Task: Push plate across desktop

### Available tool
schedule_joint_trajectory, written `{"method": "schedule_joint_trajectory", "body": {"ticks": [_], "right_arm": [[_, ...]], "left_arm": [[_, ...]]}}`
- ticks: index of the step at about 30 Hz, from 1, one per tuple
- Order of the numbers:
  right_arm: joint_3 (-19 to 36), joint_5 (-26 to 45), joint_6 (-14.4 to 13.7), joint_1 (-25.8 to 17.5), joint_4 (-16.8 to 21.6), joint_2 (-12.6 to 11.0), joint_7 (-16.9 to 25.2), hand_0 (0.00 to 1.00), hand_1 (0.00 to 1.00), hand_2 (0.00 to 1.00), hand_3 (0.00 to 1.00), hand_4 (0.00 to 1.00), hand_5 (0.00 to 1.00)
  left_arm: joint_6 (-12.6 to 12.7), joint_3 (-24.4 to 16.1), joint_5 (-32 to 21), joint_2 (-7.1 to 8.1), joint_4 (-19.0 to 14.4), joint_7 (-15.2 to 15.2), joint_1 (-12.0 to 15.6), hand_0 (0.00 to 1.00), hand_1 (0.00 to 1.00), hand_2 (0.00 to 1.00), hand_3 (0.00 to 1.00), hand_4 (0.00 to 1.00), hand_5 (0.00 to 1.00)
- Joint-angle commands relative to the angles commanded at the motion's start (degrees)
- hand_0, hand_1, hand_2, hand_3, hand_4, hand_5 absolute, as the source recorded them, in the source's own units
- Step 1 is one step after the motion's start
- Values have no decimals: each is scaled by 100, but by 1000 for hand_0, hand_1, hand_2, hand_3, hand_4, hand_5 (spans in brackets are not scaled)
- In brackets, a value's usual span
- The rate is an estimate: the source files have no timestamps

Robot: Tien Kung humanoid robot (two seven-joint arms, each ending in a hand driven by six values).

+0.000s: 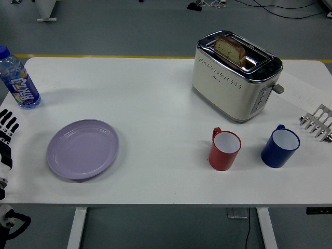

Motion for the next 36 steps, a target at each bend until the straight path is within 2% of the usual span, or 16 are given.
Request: {"method": "schedule_joint_trajectory", "body": {"ticks": [8,15,26,36], "right_arm": [[-1,-29,5,2,3,-4,-3,617,634,775,711,490,472],[-23,-33,9,7,2,-2,-9,617,633,773,711,488,470],[-45,-42,17,-27,0,-16,-5,616,632,773,711,488,470],[-51,-55,19,-42,-3,-29,-4,613,629,771,709,485,469]], "left_arm": [[-7,91,-6,-157,62,-22,-33,797,815,832,761,508,998],[-16,313,-34,-282,94,-35,-99,788,809,828,755,459,998],[26,633,-123,-440,136,-103,-112,787,808,827,752,456,998],[50,711,-188,-615,109,-139,-181,786,807,827,749,454,998]]}}
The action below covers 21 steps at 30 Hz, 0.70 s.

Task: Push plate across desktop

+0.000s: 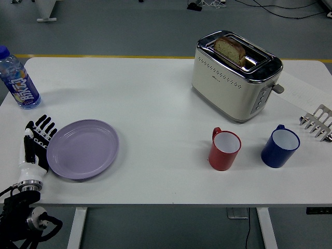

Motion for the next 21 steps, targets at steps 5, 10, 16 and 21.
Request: {"method": "schedule_joint_trajectory", "body": {"ticks": [5,10,16,21], "right_arm": [[-4,-5,2,-4,0,-3,1,611,628,770,708,484,470],[-25,-13,-2,18,10,-23,-3,610,627,769,708,484,469],[-55,-16,-3,56,13,-43,-4,610,626,767,705,484,468],[-71,-23,-7,86,14,-60,-9,610,626,767,705,484,468]], "left_arm": [[-4,69,-32,-60,-20,-4,-19,784,806,830,750,453,998],[-35,119,-68,-117,-16,24,-48,782,803,830,751,452,998],[-67,211,-107,-135,-68,51,-67,771,795,828,753,451,998],[-116,296,-125,-158,-71,85,-98,771,795,828,753,451,998]]}}
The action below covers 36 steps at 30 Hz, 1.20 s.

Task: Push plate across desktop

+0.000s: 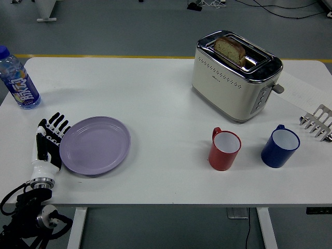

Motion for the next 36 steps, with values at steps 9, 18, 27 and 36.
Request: {"method": "schedule_joint_trajectory", "body": {"ticks": [9,18,27,36], "right_arm": [[10,-12,-11,18,12,-12,-2,611,623,766,705,483,468],[15,-32,-12,28,13,-21,-4,610,623,766,704,483,466],[21,-38,-13,37,19,-28,-3,610,622,766,703,483,465],[18,-38,-16,40,9,-30,-8,610,621,765,702,481,465]], "left_arm": [[-17,297,-86,-70,-2,-2,-25,751,790,832,753,451,998],[98,764,-326,-84,-111,-118,-20,759,793,833,755,450,998],[132,1085,-487,-68,-296,-150,-28,763,794,836,755,450,998],[159,1412,-610,-53,-478,-119,6,757,793,837,756,450,998]]}}
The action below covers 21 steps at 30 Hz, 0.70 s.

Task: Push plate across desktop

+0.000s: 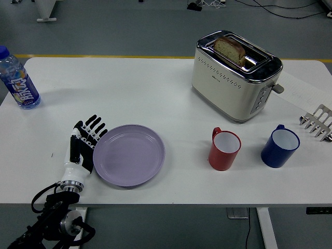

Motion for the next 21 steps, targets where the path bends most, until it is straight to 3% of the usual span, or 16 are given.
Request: {"method": "schedule_joint_trajectory", "body": {"ticks": [21], "right_arm": [[32,1,-11,-4,-6,6,1,610,618,762,697,481,459]], "left_arm": [[-12,726,-284,95,-375,25,-11,752,790,834,750,446,998]]}}
